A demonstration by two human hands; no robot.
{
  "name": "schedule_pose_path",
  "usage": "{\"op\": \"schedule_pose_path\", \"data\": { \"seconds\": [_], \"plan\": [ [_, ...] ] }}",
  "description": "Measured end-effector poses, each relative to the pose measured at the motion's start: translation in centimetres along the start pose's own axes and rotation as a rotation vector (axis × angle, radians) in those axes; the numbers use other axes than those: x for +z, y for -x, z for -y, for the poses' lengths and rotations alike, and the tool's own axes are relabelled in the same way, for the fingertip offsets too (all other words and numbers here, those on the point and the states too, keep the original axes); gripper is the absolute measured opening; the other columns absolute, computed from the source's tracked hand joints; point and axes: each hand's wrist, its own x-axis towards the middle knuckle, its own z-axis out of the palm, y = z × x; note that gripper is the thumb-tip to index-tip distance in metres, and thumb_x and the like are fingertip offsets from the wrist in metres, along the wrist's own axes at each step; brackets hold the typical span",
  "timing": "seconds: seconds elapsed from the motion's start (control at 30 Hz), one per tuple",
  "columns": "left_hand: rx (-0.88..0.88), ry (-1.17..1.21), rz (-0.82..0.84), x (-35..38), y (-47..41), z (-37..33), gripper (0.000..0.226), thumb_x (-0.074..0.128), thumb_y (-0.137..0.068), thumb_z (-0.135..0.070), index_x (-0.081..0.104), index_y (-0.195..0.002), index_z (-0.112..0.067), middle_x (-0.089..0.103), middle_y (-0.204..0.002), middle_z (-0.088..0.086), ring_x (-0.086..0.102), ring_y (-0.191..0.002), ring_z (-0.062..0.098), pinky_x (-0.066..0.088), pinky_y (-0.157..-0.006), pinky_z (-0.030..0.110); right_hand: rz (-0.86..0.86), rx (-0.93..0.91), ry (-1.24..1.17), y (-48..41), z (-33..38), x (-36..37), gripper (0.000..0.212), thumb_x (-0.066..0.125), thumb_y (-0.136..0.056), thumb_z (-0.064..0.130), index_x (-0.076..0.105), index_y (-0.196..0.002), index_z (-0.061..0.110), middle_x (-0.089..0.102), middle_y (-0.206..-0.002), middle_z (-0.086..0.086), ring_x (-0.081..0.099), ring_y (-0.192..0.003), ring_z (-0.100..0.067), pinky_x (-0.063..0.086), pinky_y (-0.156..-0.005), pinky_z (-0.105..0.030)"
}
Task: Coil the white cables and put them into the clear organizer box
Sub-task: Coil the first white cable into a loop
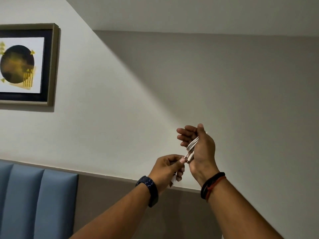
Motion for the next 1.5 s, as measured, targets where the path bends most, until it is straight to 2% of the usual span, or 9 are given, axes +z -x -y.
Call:
{"op": "schedule_pose_path", "data": {
  "seconds": [0.27, 0.43, 0.57, 0.7, 0.87, 0.97, 1.07, 1.3, 1.5],
  "plan": [
    [0.145, -0.554, -0.126, -0.4, 0.9, -0.8, 0.016, 0.070, -0.082, -0.027, 0.074, -0.092, -0.015, 0.069, -0.066, -0.009, 0.062, -0.048, 0.006, 0.056, -0.053, 0.022, -0.112, -0.366, 0.929, -0.3, -2.0, -2.5, 0.037, 0.035, -0.099, 0.036, 0.058, -0.086, 0.010, 0.070, -0.085, -0.005, 0.067, -0.078, -0.017, 0.055, -0.073, -0.032],
    [0.441, -0.970, -0.229, -1.5, 1.1, -0.8, 0.018, 0.073, -0.077, -0.038, 0.077, -0.088, -0.023, 0.076, -0.078, -0.006, 0.062, -0.062, 0.002, 0.048, -0.062, 0.015, 0.067, -0.459, 1.397, 0.4, -3.1, -3.7, 0.042, 0.031, -0.098, 0.042, 0.031, -0.059, 0.027, 0.041, -0.058, 0.009, 0.043, -0.053, -0.008, 0.026, -0.046, -0.017],
    [0.528, -1.037, -0.299, -2.5, 1.1, -0.4, 0.024, 0.077, -0.070, -0.044, 0.076, -0.082, -0.023, 0.075, -0.074, -0.006, 0.066, -0.065, 0.009, 0.048, -0.061, 0.018, 0.151, -0.272, 1.581, 0.5, -3.7, -3.8, 0.057, 0.021, -0.097, 0.052, 0.041, -0.054, 0.021, 0.049, -0.053, 0.005, 0.046, -0.050, -0.008, 0.028, -0.045, -0.021],
    [0.400, -0.765, -0.402, -3.3, 1.1, -0.5, 0.041, 0.075, -0.054, -0.060, 0.074, -0.073, -0.024, 0.073, -0.068, -0.009, 0.066, -0.060, 0.007, 0.054, -0.057, 0.019, 0.180, 0.022, 1.241, 0.7, -3.6, -3.2, 0.074, 0.019, -0.096, 0.056, 0.053, -0.046, 0.014, 0.055, -0.041, 0.005, 0.050, -0.045, -0.012, 0.038, -0.052, -0.027],
    [0.088, -0.366, -0.258, -4.0, 0.7, -0.8, 0.016, 0.062, -0.086, -0.036, 0.069, -0.099, -0.032, 0.073, -0.104, 0.000, 0.069, -0.088, 0.008, 0.057, -0.074, 0.022, 0.353, 0.492, 0.557, 0.8, -2.0, -3.3, 0.061, 0.032, -0.093, 0.053, 0.049, -0.057, 0.006, 0.032, -0.033, 0.005, 0.027, -0.036, -0.015, 0.027, -0.040, -0.021],
    [-0.048, -0.218, -0.013, -3.9, 0.8, -0.7, 0.032, 0.054, -0.091, -0.037, 0.063, -0.119, -0.025, 0.069, -0.117, -0.001, 0.064, -0.108, 0.012, 0.052, -0.092, 0.032, 0.493, 0.539, 0.341, 0.8, -1.4, -3.5, 0.052, 0.039, -0.087, 0.046, 0.050, -0.056, 0.005, 0.029, -0.036, 0.003, 0.025, -0.039, -0.017, 0.027, -0.040, -0.022],
    [-0.091, -0.119, 0.106, -3.5, 0.9, -0.8, 0.027, 0.054, -0.092, -0.031, 0.069, -0.110, -0.017, 0.070, -0.113, 0.010, 0.065, -0.109, 0.023, 0.050, -0.096, 0.041, 0.580, 0.551, 0.188, 0.8, -1.2, -3.7, 0.047, 0.044, -0.078, 0.046, 0.050, -0.057, 0.004, 0.026, -0.038, 0.000, 0.030, -0.040, -0.018, 0.032, -0.042, -0.023],
    [-0.060, -0.127, 0.093, -2.7, 0.6, -1.2, 0.015, 0.054, -0.093, -0.022, 0.068, -0.096, -0.015, 0.069, -0.097, 0.008, 0.066, -0.093, 0.018, 0.053, -0.077, 0.030, 0.664, 0.537, -0.001, 0.7, -1.1, -4.5, 0.040, 0.059, -0.066, 0.041, 0.052, -0.063, 0.002, 0.030, -0.041, -0.002, 0.040, -0.043, -0.021, 0.034, -0.050, -0.027],
    [-0.037, -0.241, 0.061, -2.1, 0.4, -1.1, 0.020, 0.048, -0.097, -0.020, 0.064, -0.087, -0.014, 0.068, -0.069, -0.001, 0.065, -0.074, 0.015, 0.052, -0.074, 0.034, 0.565, 0.542, 0.003, 0.9, -1.9, -5.2, 0.048, 0.045, -0.091, 0.045, 0.054, -0.066, 0.004, 0.040, -0.044, -0.004, 0.051, -0.058, -0.024, 0.047, -0.062, -0.029]
  ]
}}
